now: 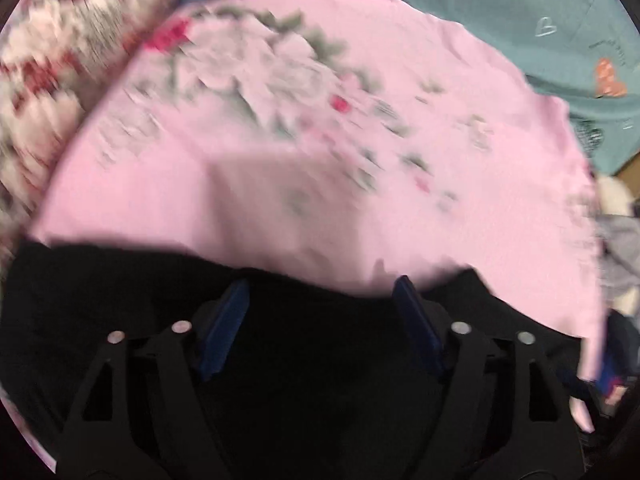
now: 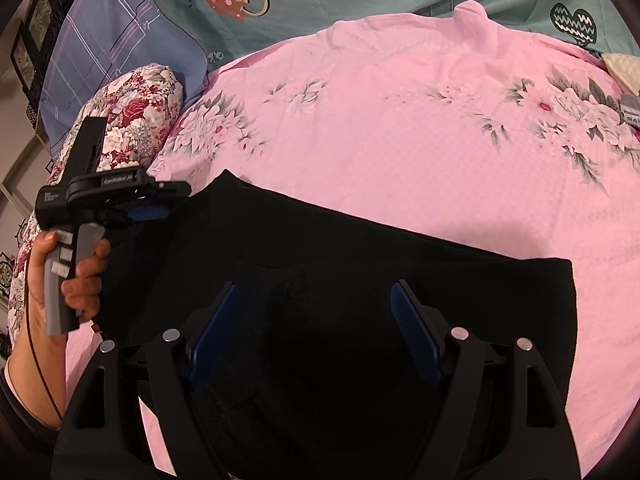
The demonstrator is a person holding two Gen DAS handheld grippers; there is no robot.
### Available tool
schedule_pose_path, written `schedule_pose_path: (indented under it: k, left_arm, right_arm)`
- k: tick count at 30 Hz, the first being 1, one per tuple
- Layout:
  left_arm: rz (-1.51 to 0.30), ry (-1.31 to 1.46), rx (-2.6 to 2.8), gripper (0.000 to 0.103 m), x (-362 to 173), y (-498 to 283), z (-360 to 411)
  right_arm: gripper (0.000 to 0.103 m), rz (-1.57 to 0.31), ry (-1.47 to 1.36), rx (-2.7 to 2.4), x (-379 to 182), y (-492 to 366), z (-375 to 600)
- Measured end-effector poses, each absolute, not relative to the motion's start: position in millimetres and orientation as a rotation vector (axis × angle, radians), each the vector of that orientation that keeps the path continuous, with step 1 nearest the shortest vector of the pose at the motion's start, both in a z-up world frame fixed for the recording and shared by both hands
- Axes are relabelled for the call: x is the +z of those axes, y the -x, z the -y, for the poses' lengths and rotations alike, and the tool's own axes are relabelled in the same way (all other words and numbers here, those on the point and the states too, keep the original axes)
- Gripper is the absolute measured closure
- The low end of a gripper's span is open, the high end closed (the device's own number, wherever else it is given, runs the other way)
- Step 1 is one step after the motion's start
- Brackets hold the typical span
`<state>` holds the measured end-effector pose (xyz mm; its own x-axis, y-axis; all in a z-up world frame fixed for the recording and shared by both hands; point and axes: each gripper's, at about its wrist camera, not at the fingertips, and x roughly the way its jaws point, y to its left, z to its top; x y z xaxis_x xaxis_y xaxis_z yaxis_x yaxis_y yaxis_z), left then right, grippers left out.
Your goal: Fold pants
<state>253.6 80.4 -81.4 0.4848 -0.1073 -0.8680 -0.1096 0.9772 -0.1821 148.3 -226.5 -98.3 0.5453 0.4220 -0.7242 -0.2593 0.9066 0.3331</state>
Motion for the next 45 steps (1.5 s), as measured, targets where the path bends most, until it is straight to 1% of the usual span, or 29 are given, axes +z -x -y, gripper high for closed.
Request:
schedule_pose_path:
  k: [2, 5, 6, 7, 8, 10, 12, 13, 15, 17, 19, 21, 24, 28, 31, 33, 35, 38, 39, 40, 42, 45]
  left_arm:
    - [-1.069, 0.241, 0.041, 0.031, -83.0, -257.7, -88.9]
    - [-1.079, 0.295, 0.016, 0.031, -68.8, -247.5, -86.9]
    - [-1.044, 0.295, -0.028, 0.029, -57.7, -236.1, -79.9]
    - [-1.029, 0.238, -0.025, 0.026, -52.0, -229.2, -71.3]
    - [-1.021, 0.176, -0.023, 0.02, -50.7, -224.8, -61.5]
    - [-1.039, 0.131, -0.048, 0.02, -57.7, -223.6, -54.9]
    - [-1.096, 0.096, 0.012, 0.02, -82.1, -237.5, -59.4]
    - [-1.097, 0.088, 0.042, 0.012, -88.9, -239.9, -67.5]
    - [-1.058, 0.087, 0.033, 0.012, -92.4, -244.7, -82.1]
    - [-1.061, 0.095, 0.039, 0.012, -86.4, -244.6, -86.9]
    - [-1.02, 0.029, 0.168, 0.014, -74.8, -239.4, -97.9]
    - [-1.002, 0.105, 0.186, 0.013, -64.4, -225.1, -123.7]
    - [-1.039, 0.2, 0.184, 0.013, -61.6, -199.0, -151.1]
    - [-1.078, 0.289, 0.148, 0.013, -69.0, -147.7, -175.3]
    - [-1.099, 0.228, 0.155, 0.013, -87.4, -139.8, -183.1]
    - [-1.119, 0.152, 0.19, 0.013, -96.6, -147.5, -179.3]
    - [-1.095, 0.111, 0.261, 0.013, -86.6, -147.2, -173.9]
    - [-1.029, 0.242, 0.191, 0.013, -57.1, -125.8, -178.3]
    - [-1.007, 0.265, 0.153, 0.013, -48.6, -116.5, -179.3]
    - [-0.988, 0.277, 0.126, 0.008, -41.5, -105.0, -179.8]
    - [-0.979, 0.29, 0.132, 0.004, -37.6, -87.3, -183.3]
    - [-1.023, 0.394, 0.157, 0.004, -55.0, -68.7, -202.7]
  right_arm:
    - [0.024, -0.905, -0.193, 0.413, -97.0, -146.9, 225.4]
    - [0.024, -0.891, -0.192, 0.422, -93.4, -144.2, 225.3]
    - [0.024, -0.888, -0.192, 0.423, -92.7, -143.7, 225.7]
    - [0.024, -0.887, -0.193, 0.426, -92.3, -143.3, 226.0]
    - [0.024, -0.888, -0.192, 0.429, -92.3, -143.3, 225.7]
    - [0.024, -0.891, -0.188, 0.435, -92.5, -143.7, 224.0]
    - [0.024, -0.896, -0.171, 0.439, -93.3, -143.3, 220.1]
    - [0.024, -0.895, -0.166, 0.439, -93.5, -143.0, 219.3]
    - [0.024, -0.895, -0.166, 0.436, -93.8, -143.0, 219.6]
    - [0.024, -0.894, -0.174, 0.428, -93.7, -144.3, 221.9]
    - [0.024, -0.893, -0.186, 0.416, -94.3, -145.5, 226.4]
    - [0.024, -0.896, -0.194, 0.407, -95.2, -146.3, 228.7]
    - [0.024, -0.897, -0.184, 0.42, -94.5, -143.8, 225.4]
    - [0.022, -0.976, -0.171, 0.529, -102.3, -142.3, 209.4]
    - [0.022, -1.02, -0.093, 0.486, -112.7, -143.9, 200.7]
    - [0.022, -1.014, -0.08, 0.476, -113.4, -144.3, 200.8]
    - [0.022, -0.994, -0.074, 0.43, -111.0, -144.8, 205.3]
    - [0.022, -0.958, -0.102, 0.419, -104.9, -143.2, 215.8]
    - [0.022, -0.946, -0.12, 0.436, -103.3, -142.7, 218.3]
    - [0.022, -0.925, -0.135, 0.447, -99.9, -139.4, 220.9]
    - [0.017, -0.9, -0.148, 0.451, -96.6, -135.0, 225.2]
    - [0.017, -0.892, -0.152, 0.446, -94.3, -134.2, 224.4]
